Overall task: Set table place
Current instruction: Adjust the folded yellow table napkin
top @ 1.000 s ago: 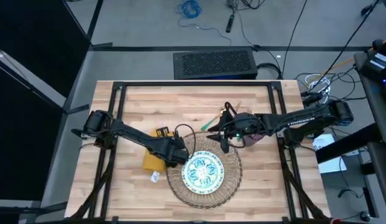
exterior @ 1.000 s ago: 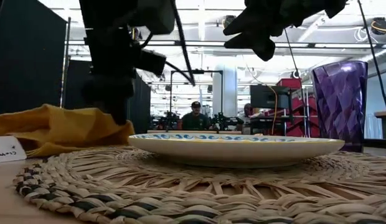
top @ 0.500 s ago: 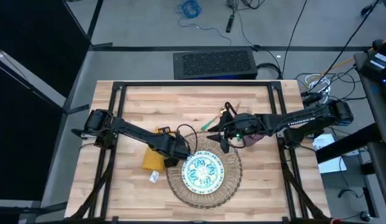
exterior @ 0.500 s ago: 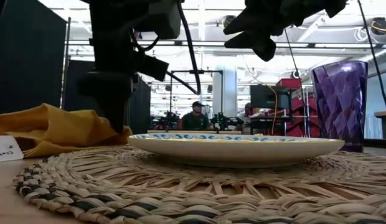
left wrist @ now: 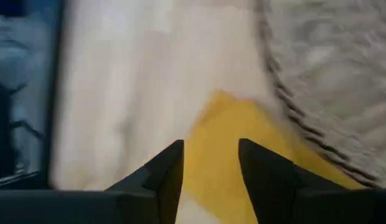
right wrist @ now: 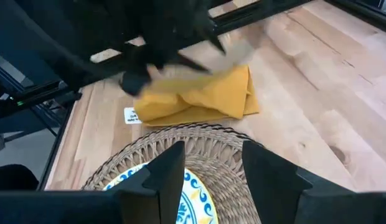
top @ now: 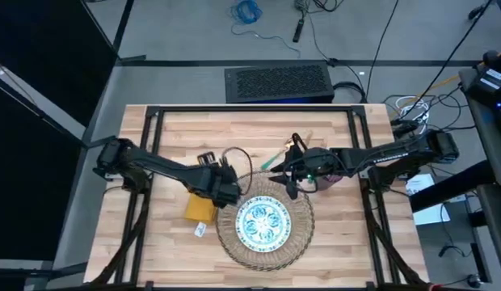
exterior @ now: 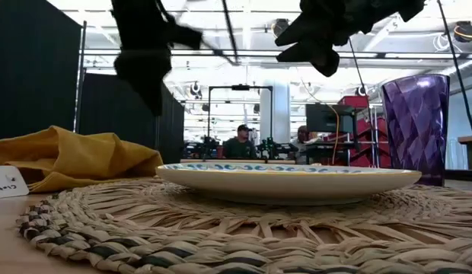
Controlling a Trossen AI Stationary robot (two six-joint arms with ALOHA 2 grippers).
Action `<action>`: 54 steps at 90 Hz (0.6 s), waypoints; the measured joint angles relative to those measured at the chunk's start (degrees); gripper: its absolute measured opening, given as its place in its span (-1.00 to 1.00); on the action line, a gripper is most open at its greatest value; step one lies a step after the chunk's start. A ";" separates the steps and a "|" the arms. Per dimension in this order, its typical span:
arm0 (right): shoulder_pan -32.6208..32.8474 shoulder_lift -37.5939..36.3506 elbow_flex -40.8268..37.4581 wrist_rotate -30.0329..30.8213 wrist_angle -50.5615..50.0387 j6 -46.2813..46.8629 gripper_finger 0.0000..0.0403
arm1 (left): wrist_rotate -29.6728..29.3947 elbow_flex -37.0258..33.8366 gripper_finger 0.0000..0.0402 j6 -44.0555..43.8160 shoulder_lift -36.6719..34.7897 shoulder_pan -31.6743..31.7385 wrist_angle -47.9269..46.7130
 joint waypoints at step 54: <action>-1.73 17.42 14.41 -3.21 1.45 -3.16 -0.28 | -37.37 -1.56 -0.31 -8.84 -23.98 -26.49 3.82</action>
